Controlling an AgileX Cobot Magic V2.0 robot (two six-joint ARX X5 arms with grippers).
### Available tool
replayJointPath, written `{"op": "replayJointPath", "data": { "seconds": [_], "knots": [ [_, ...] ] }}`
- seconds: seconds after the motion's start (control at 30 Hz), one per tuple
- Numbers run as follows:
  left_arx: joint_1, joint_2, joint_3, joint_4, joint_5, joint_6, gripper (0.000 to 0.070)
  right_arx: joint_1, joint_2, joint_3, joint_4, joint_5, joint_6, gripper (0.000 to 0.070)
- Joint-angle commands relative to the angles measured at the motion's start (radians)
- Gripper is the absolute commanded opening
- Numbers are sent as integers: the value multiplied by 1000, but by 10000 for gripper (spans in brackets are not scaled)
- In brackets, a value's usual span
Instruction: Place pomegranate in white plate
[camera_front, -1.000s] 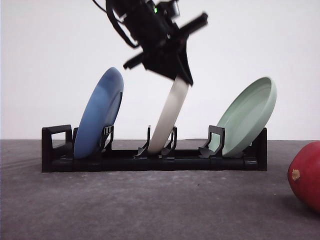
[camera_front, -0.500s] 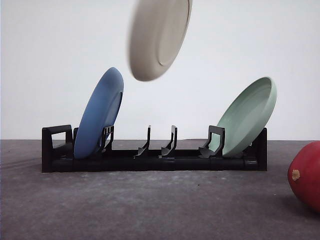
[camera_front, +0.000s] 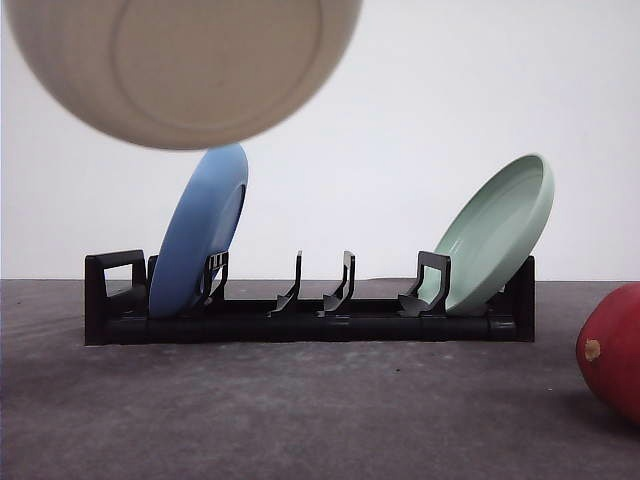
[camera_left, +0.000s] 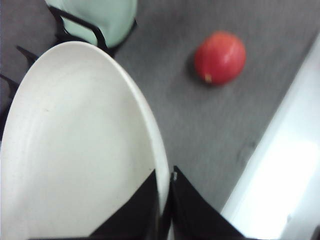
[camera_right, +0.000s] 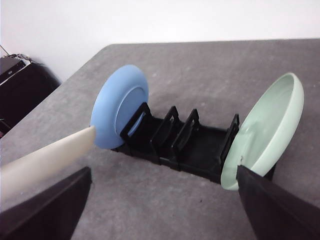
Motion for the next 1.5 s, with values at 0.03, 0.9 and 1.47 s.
{"op": "replayJointPath", "data": {
  "seconds": [0.03, 0.9, 1.47],
  "knots": [
    [-71, 14, -72, 33, -78, -26, 1, 1, 3, 18, -6, 0, 9, 592],
    [-198, 309, -524, 650, -226, -97, 0, 1, 3, 18, -13, 0, 9, 591],
    [-197, 101, -515, 614, -225, -185, 609, 34, 11, 18, -72, -1, 38, 592]
  ]
}}
